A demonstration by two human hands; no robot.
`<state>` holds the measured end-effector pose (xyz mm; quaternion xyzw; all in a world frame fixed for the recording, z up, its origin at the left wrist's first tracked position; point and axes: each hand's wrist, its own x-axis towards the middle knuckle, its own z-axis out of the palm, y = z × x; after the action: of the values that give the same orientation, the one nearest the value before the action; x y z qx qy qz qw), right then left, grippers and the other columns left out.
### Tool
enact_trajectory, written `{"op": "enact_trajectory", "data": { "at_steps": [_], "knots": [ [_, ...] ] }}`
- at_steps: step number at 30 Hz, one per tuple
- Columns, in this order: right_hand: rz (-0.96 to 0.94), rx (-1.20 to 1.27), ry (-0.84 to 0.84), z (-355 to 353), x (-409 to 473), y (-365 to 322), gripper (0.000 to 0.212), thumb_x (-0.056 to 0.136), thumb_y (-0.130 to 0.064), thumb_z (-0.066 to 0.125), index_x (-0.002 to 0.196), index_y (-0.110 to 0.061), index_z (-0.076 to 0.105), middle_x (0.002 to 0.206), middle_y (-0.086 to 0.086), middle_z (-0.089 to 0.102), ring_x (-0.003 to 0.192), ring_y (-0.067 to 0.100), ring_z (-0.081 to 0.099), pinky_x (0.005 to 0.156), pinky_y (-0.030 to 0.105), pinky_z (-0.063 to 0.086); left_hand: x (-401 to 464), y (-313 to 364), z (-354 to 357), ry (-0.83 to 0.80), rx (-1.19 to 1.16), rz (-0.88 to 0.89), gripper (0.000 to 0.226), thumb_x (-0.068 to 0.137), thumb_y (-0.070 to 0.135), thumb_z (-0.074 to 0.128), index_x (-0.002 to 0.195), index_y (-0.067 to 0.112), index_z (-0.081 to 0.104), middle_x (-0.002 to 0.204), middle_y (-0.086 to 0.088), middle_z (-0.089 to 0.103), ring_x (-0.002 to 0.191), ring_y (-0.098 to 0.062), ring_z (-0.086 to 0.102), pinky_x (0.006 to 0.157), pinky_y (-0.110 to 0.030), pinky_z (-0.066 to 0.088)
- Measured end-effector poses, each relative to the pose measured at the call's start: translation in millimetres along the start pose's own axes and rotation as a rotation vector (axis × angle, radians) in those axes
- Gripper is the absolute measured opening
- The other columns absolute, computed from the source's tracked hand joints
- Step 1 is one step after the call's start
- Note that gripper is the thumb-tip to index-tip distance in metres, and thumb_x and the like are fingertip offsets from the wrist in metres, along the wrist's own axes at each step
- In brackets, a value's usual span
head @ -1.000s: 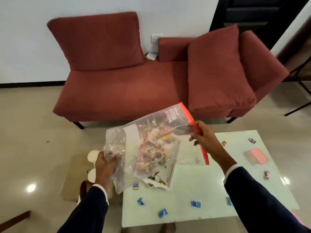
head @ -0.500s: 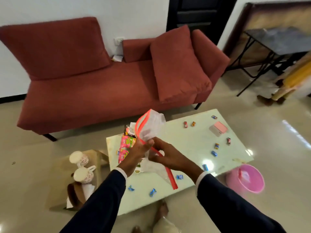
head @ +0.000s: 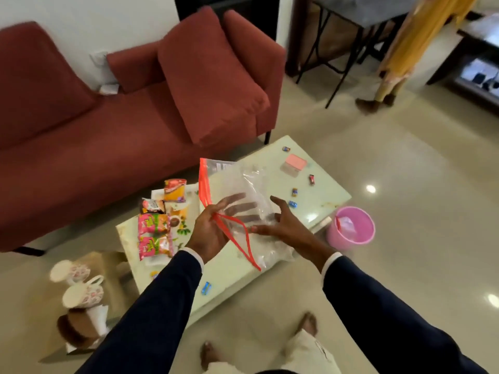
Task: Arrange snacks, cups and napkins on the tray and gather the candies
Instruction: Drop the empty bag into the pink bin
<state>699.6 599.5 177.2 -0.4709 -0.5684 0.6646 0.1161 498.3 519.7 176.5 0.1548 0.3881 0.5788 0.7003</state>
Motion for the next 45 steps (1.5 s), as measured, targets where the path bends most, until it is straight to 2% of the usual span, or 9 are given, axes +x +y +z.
{"op": "enact_trajectory", "data": {
  "at_steps": [5,11,15,21,24,30,35,40,45],
  "knots": [
    [0.076,-0.017,0.223,-114.0,4.0,64.3,0.102,0.064,-0.034,0.092,0.145,-0.029,0.03,0.116,-0.001,0.062,0.106,0.02,0.063,0.079,0.032,0.059,70.0,-67.3,61.7,0.549,0.862,0.214,0.078,0.086,0.017,0.079,0.148,0.029,0.033,0.152,-0.002,0.042,0.13,-0.018,0.052,0.101,-0.033,0.048],
    [0.023,-0.132,0.065,-199.0,4.0,94.3,0.096,0.068,-0.019,0.088,0.145,-0.034,0.033,0.102,-0.015,0.054,0.085,0.002,0.059,0.063,0.001,0.046,141.4,-131.4,139.3,-0.156,1.868,0.2,0.118,0.067,0.071,0.075,0.159,0.041,0.008,0.169,0.011,0.008,0.157,-0.018,0.005,0.125,-0.055,0.008],
    [-0.019,0.248,-0.048,-253.8,7.1,103.9,0.082,0.072,0.006,0.079,0.139,-0.032,0.049,0.114,0.019,0.063,0.111,0.028,0.066,0.094,0.039,0.056,186.1,-162.8,161.0,-0.102,1.528,-0.189,0.119,0.063,0.052,0.09,0.157,0.038,0.02,0.16,0.007,0.035,0.147,-0.02,0.034,0.118,-0.048,0.032],
    [0.005,0.423,0.223,-317.3,34.4,136.9,0.076,0.08,0.01,0.072,0.142,-0.025,0.047,0.13,0.009,0.055,0.125,0.027,0.053,0.101,0.044,0.052,269.7,-200.0,177.3,0.065,1.303,-0.224,0.052,0.077,0.02,0.078,0.12,0.031,0.052,0.109,0.002,0.067,0.102,-0.026,0.065,0.08,-0.031,0.051],
    [0.053,0.26,0.152,-341.6,53.3,152.7,0.076,0.082,-0.024,0.08,0.143,-0.046,0.039,0.139,-0.025,0.044,0.128,0.012,0.049,0.1,0.043,0.054,314.5,-220.6,189.8,0.209,1.006,-0.171,0.048,0.079,0.007,0.079,0.119,0.021,0.056,0.108,0.002,0.065,0.107,-0.027,0.064,0.08,-0.028,0.049],
    [0.253,0.259,0.297,-407.1,116.7,198.8,0.076,0.087,-0.009,0.073,0.146,-0.04,0.036,0.133,0.008,0.057,0.112,0.031,0.065,0.073,0.047,0.062,396.4,-289.0,217.8,0.147,0.402,-0.45,0.057,0.095,0.026,0.067,0.147,0.032,0.044,0.135,-0.005,0.062,0.118,-0.028,0.064,0.086,-0.043,0.061],
    [0.306,-0.181,0.579,-476.8,182.3,276.5,0.045,0.092,-0.01,0.061,0.134,-0.021,0.049,0.115,0.006,0.063,0.104,0.031,0.065,0.08,0.032,0.052,486.8,-352.0,214.7,0.119,0.778,-0.428,0.063,0.096,0.023,0.067,0.15,0.017,0.034,0.141,-0.004,0.051,0.12,-0.02,0.055,0.088,-0.028,0.054],
    [0.342,-0.229,0.536,-498.6,262.7,378.0,0.061,0.091,-0.005,0.057,0.145,-0.022,0.033,0.134,0.011,0.044,0.119,0.033,0.052,0.098,0.037,0.049,557.5,-447.9,166.9,0.083,1.038,-0.567,0.052,0.103,0.022,0.045,0.153,0.026,0.031,0.137,-0.01,0.054,0.083,-0.011,0.055,0.054,-0.01,0.043],
    [0.243,-0.154,0.372,-494.5,318.4,478.9,0.081,0.086,-0.009,0.065,0.151,-0.017,0.017,0.149,0.009,0.035,0.138,0.029,0.038,0.115,0.053,0.036,597.4,-547.1,103.7,0.305,0.931,-0.472,0.062,0.105,0.028,0.051,0.159,0.024,0.019,0.15,-0.007,0.043,0.125,-0.016,0.045,0.099,-0.033,0.043]
  ]
}}
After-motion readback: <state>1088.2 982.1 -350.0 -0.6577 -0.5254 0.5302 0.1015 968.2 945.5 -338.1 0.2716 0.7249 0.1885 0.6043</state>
